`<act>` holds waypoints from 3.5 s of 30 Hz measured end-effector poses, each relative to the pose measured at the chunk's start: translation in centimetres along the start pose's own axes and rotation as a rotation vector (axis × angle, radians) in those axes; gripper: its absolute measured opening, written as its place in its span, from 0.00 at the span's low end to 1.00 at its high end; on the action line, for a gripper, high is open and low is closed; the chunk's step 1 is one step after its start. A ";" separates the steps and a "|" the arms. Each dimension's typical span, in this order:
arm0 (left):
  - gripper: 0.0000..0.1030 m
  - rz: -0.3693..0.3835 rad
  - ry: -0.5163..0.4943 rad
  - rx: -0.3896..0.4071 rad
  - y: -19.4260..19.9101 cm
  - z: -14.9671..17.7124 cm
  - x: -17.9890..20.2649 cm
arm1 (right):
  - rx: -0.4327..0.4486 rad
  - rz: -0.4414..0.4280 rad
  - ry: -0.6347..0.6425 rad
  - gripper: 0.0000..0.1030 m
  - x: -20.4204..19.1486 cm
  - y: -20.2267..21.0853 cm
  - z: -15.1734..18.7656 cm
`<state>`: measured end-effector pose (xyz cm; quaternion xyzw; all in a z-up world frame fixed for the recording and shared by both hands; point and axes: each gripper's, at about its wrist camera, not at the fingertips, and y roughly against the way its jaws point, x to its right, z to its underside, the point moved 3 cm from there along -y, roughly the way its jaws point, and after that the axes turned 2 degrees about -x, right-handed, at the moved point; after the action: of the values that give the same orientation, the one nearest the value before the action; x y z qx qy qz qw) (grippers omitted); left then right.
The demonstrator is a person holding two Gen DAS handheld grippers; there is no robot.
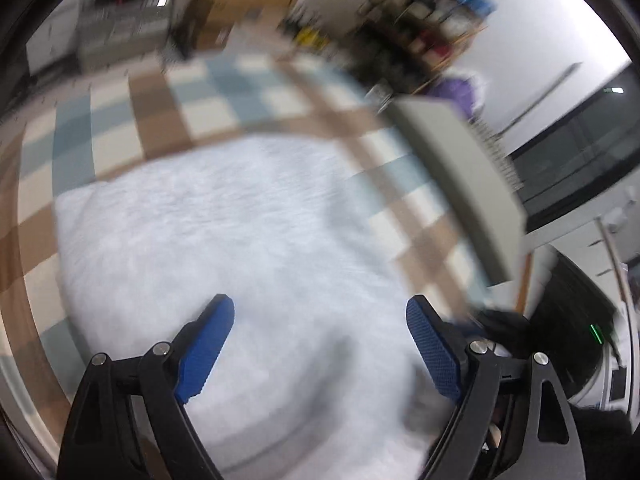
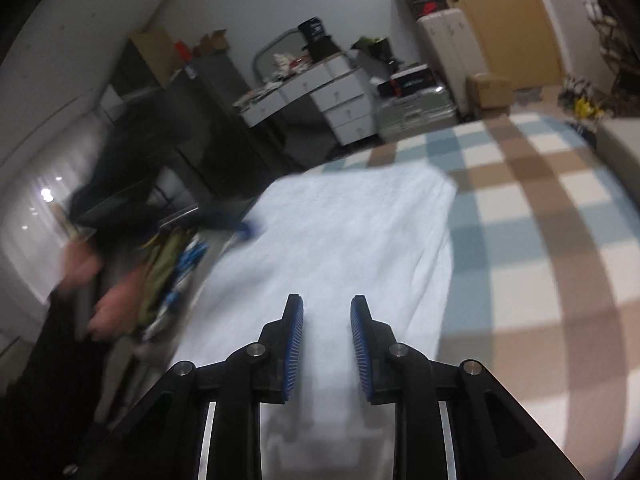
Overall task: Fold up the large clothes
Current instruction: 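Press the folded sweatshirt flat with the open right gripper, then smooth the folded grey sweatshirt bundle with both open grippers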
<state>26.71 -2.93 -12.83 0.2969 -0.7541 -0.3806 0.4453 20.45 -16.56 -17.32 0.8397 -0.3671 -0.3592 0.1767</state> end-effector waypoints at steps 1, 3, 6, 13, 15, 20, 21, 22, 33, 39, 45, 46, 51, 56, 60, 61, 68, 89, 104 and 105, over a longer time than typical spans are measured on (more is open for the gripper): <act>0.81 0.003 0.019 -0.026 -0.8 -0.2 -0.3 | -0.005 -0.008 0.000 0.28 -0.4 0.1 0.6; 0.81 -0.001 0.037 -0.051 -1.9 -0.1 -0.8 | -0.047 -0.024 0.006 0.32 -1.1 -0.5 2.3; 0.81 -0.010 0.042 -0.065 -2.8 0.2 -0.6 | -0.141 0.064 0.044 0.33 -0.9 -3.1 3.5; 0.82 -0.125 -0.011 -0.155 -2.8 -2.2 2.7 | -0.185 0.109 0.070 0.33 -0.4 -4.5 3.8; 0.82 -0.099 -0.036 -0.152 -2.7 -3.6 4.3 | -0.163 0.128 0.107 0.34 -0.8 -4.4 4.2; 0.82 -0.212 -0.048 -0.294 -8.1 -5.8 3.6 | -0.105 0.140 0.102 0.35 -1.0 -4.0 5.3; 0.82 -0.222 -0.005 -0.324 -9.3 -6.2 2.7 | -0.095 0.117 0.082 0.35 -0.7 -4.0 5.3; 0.82 -0.216 0.016 -0.327 -10.0 -6.5 2.2 | -0.091 0.097 0.063 0.35 -0.5 -3.8 5.4; 0.82 -0.153 -0.038 -0.206 -8.0 -9.4 4.5 | -0.079 0.033 0.014 0.37 0.5 -4.2 4.8; 0.81 -0.036 0.043 -0.268 -12.2 -9.7 3.6 | -0.075 0.021 0.004 0.37 0.2 -4.0 5.0; 0.83 0.049 0.125 -0.242 -12.6 -9.3 2.8 | -0.071 0.009 -0.011 0.37 0.4 -4.0 5.1; 0.83 0.038 0.123 -0.239 -12.3 -9.2 2.9 | -0.071 0.008 -0.012 0.37 0.4 -4.0 5.1; 0.82 0.009 0.047 -0.162 -5.0 -5.9 5.4 | -0.067 0.012 -0.005 0.37 0.3 -3.9 5.1; 0.82 -0.009 -0.031 -0.075 2.0 3.5 6.7 | -0.066 -0.005 -0.020 0.37 0.7 -3.8 5.1; 0.82 0.095 0.016 -0.070 3.1 10.5 5.9 | -0.065 -0.019 -0.036 0.37 1.0 -3.7 5.1; 0.82 0.096 0.016 -0.063 2.6 11.0 6.2 | -0.064 -0.017 -0.037 0.37 1.0 -3.6 5.1; 0.80 0.173 0.071 0.107 0.2 13.1 4.7 | -0.068 0.060 0.006 0.36 0.0 -3.9 5.2; 0.06 0.468 0.238 0.276 -2.0 18.0 1.3 | -0.322 0.238 0.301 0.20 -3.5 -11.7 -2.7; 0.83 -0.090 0.098 0.504 3.7 15.8 5.3 | -0.288 0.184 0.223 0.19 -4.3 -5.8 4.1; 0.83 -0.089 0.094 0.470 3.0 15.2 4.7 | -0.296 0.198 0.224 0.17 -4.0 -6.5 4.8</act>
<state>10.77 -0.28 -12.97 0.4425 -0.7866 -0.1999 0.3813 18.21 -9.42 -22.37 0.7991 -0.3689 -0.2943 0.3724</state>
